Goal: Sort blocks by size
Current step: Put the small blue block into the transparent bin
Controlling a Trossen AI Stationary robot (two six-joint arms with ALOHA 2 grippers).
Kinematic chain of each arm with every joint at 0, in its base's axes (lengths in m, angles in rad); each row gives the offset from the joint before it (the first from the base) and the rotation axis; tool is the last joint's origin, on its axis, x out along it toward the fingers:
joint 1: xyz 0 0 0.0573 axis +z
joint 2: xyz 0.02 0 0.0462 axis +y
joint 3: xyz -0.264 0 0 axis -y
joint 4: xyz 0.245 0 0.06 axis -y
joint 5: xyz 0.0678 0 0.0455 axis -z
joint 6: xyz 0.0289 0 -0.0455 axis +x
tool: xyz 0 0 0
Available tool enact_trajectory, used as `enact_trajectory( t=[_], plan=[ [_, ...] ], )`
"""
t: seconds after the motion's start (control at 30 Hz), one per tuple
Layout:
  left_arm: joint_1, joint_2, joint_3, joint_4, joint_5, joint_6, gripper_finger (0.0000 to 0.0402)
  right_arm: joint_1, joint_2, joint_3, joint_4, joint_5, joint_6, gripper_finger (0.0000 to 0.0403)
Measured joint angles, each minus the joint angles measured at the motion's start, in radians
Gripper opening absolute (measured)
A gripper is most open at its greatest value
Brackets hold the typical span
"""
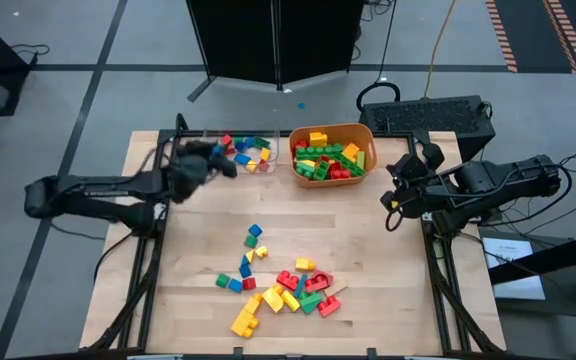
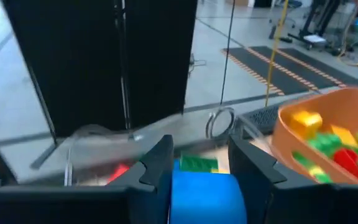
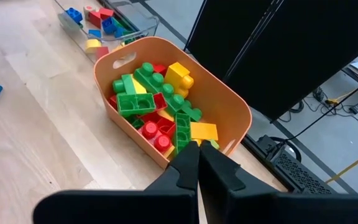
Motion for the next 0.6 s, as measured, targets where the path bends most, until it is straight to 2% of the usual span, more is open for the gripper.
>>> enact_trajectory(
  t=[0.2,0.33,0.47,0.6],
  plan=[
    [0.24,0.045,0.008,0.053,0.295,0.19,0.0122,0.0,0.0,0.0,0.01,0.013,0.005,0.0004],
    [0.359,0.109,0.008,0.056,0.409,0.262,0.0122,0.0,0.0,0.0,0.01,0.012,0.01,0.0004],
    [0.433,0.179,0.008,0.09,0.513,0.34,0.0123,0.0,0.0,0.0,0.011,0.013,0.01,0.0004],
    [0.466,0.233,0.008,0.193,0.542,0.364,0.0176,0.0,0.0,0.0,0.013,0.012,0.01,0.0004]
  ],
)
